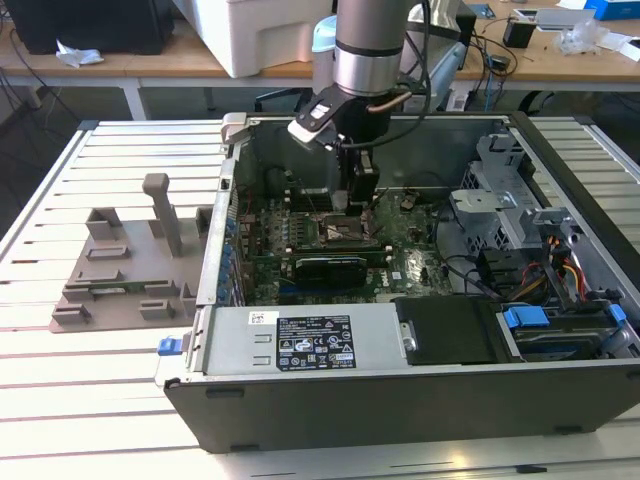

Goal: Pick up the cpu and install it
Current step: 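Place the cpu into insertion slot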

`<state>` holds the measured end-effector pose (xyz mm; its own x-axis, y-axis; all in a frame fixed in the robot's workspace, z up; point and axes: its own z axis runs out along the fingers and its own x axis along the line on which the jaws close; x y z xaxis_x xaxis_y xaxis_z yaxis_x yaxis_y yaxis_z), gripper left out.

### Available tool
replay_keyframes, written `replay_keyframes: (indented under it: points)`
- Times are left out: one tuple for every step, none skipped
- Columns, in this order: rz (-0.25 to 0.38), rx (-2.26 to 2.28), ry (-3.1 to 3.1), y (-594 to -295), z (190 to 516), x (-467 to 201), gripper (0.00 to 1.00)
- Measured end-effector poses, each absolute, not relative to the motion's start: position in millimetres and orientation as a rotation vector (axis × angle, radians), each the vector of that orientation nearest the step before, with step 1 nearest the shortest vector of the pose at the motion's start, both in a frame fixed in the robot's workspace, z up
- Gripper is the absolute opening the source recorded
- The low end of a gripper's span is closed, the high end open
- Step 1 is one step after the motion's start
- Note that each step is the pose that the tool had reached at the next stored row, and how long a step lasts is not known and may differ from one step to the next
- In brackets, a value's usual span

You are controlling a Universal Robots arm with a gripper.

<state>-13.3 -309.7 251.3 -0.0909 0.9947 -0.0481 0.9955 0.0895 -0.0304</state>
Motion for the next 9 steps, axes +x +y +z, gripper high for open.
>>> replay_keyframes:
  points:
    - [-0.086, 2.109, 2.307, -309, 249, -13, 0.55]
    - [-0.086, 2.127, 2.290, -309, 246, -13, 0.55]
    - [-0.086, 2.142, 2.277, -309, 244, -13, 0.55]
    - [-0.086, 2.152, 2.268, -309, 242, -13, 0.55]
    - [-0.086, 2.163, 2.258, -308, 240, -13, 0.55]
    - [-0.086, 2.167, 2.254, -308, 239, -13, 0.55]
    - [-0.087, 2.167, 2.254, -308, 235, -13, 0.55]
    - [-0.086, 2.168, 2.253, -308, 230, -13, 0.55]
    - [-0.087, 2.168, 2.253, -308, 227, -13, 0.55]
